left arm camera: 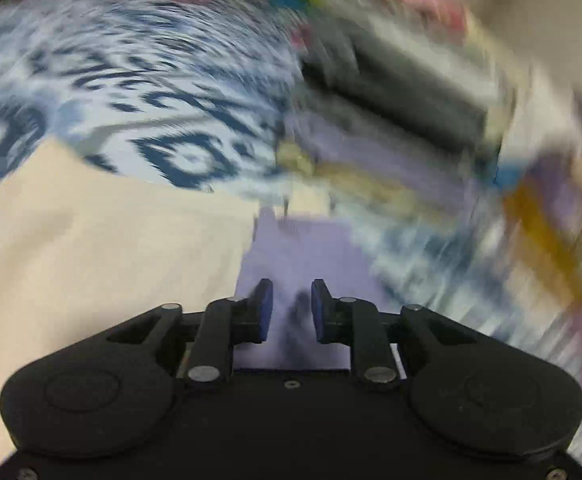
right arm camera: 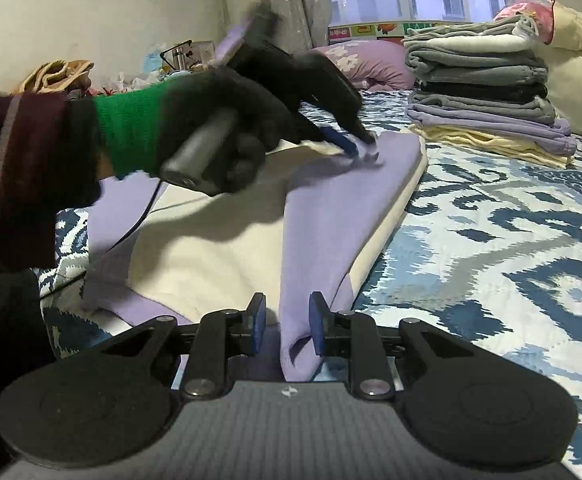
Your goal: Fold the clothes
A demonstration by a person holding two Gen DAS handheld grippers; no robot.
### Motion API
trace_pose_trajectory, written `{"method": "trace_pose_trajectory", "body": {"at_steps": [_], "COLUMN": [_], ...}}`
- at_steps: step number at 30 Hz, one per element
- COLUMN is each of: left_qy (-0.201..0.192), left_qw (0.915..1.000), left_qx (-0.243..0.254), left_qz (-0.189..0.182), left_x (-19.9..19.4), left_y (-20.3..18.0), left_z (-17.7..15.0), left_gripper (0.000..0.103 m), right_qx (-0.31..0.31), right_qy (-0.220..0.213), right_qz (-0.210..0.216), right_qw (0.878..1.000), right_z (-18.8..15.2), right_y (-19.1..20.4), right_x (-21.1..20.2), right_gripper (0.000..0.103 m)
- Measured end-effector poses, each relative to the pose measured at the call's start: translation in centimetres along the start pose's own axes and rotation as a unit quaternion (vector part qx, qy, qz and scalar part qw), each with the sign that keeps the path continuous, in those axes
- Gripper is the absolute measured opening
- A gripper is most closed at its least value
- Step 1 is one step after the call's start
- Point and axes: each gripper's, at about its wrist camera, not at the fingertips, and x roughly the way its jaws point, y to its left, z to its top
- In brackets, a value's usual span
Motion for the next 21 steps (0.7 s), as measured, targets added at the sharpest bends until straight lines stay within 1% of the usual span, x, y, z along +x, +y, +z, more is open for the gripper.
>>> {"method": "trace_pose_trajectory", "body": {"at_steps": [1,2,5,8,10,11,12,14,16,19,21], "left_qy": [-0.012,-0.024,-0.041,-0.053,-0.049,-0.041,-0.030,-0.037,-0.061,-0.074,-0.068], "left_qw": [0.9999,0.9995,0.9986,0.9976,0.9977,0.9979,0.9979,0.9958,0.9917,0.9922,0.9932], "left_qx": [-0.009,-0.019,-0.022,-0.036,-0.038,-0.036,-0.034,-0.064,-0.106,-0.093,-0.079], "left_qz": [-0.002,-0.004,0.023,0.025,0.028,0.036,0.046,0.054,0.042,0.039,0.050], "left_x": [-1.6,-3.2,-8.0,-12.3,-13.9,-14.3,-14.5,-15.3,-16.5,-17.3,-17.2], "left_y": [0.6,1.1,2.8,4.2,5.0,5.4,5.9,7.0,8.0,7.9,7.8], "left_z": [-0.5,-1.1,-3.8,-7.4,-9.4,-9.9,-10.3,-9.9,-9.3,-9.1,-9.4], "left_gripper": [0.038,0.041,0.042,0.042,0.044,0.045,0.045,0.046,0.058,0.062,0.064], "right_qx": [0.001,0.001,0.012,0.025,0.024,0.023,0.023,0.016,0.006,-0.011,-0.020], "right_qy": [0.000,0.000,-0.002,-0.002,-0.005,-0.008,-0.012,-0.019,-0.027,-0.035,-0.036], "right_qz": [0.000,0.000,-0.002,-0.006,-0.013,-0.016,-0.020,-0.029,-0.039,-0.059,-0.069], "right_qw": [1.000,1.000,1.000,1.000,1.000,1.000,0.999,0.999,0.999,0.998,0.997], "right_z": [0.0,-0.1,-0.1,-0.1,-0.1,-0.1,-0.1,-0.1,-0.1,0.0,0.1], "right_y": [0.0,0.0,0.0,0.2,0.6,0.8,1.0,1.4,1.9,2.6,3.2], "right_x": [0.0,0.0,-0.2,-0.5,-0.9,-1.2,-1.6,-2.2,-2.7,-3.0,-2.9], "right_gripper": [0.025,0.025,0.025,0.025,0.025,0.025,0.025,0.026,0.025,0.025,0.025]}}
